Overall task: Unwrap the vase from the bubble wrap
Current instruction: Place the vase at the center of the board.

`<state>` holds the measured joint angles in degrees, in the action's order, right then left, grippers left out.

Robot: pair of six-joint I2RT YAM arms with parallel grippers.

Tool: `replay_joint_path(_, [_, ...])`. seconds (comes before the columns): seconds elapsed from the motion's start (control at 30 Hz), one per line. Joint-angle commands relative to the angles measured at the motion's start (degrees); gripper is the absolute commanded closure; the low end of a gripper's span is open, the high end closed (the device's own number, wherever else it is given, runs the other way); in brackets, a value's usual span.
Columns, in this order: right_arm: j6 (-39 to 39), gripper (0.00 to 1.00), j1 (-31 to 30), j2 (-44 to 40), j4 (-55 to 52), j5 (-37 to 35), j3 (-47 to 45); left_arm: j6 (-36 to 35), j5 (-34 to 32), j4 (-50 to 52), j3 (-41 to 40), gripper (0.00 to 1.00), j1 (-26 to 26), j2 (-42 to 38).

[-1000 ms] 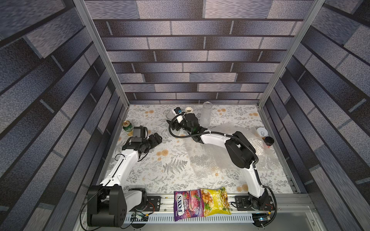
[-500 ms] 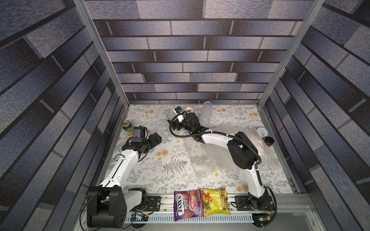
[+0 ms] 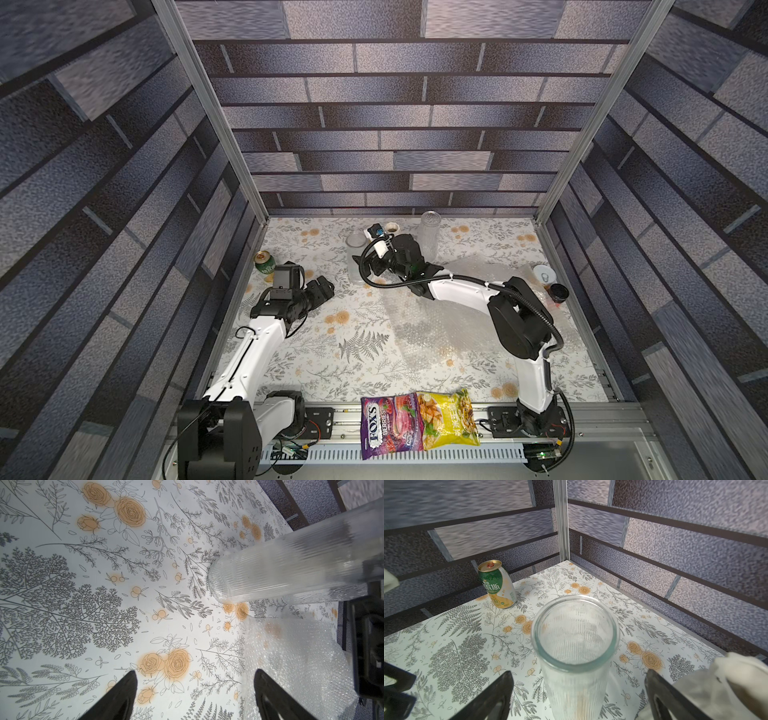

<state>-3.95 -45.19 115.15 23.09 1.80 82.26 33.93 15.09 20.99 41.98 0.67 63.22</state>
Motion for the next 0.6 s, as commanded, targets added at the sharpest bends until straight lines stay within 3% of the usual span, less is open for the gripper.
replay_joint_path(0.0, [0.12, 0.01, 0.58, -4.41, -1.42, -0.83, -2.01, 0.44, -0.90, 1.07, -0.36, 0.11, -0.36, -1.39])
replay_joint_path(0.23, [1.06, 0.01, 1.51, -15.58, -1.81, -7.43, -13.21, -0.77, -1.99, 0.26, -0.45, 0.12, -0.51, -3.14])
replay_joint_path(0.57, [5.66, 0.00, 7.79, -35.57, -31.80, -30.42, -17.04, -4.64, -3.02, -5.90, 0.73, 0.10, -0.67, -3.36])
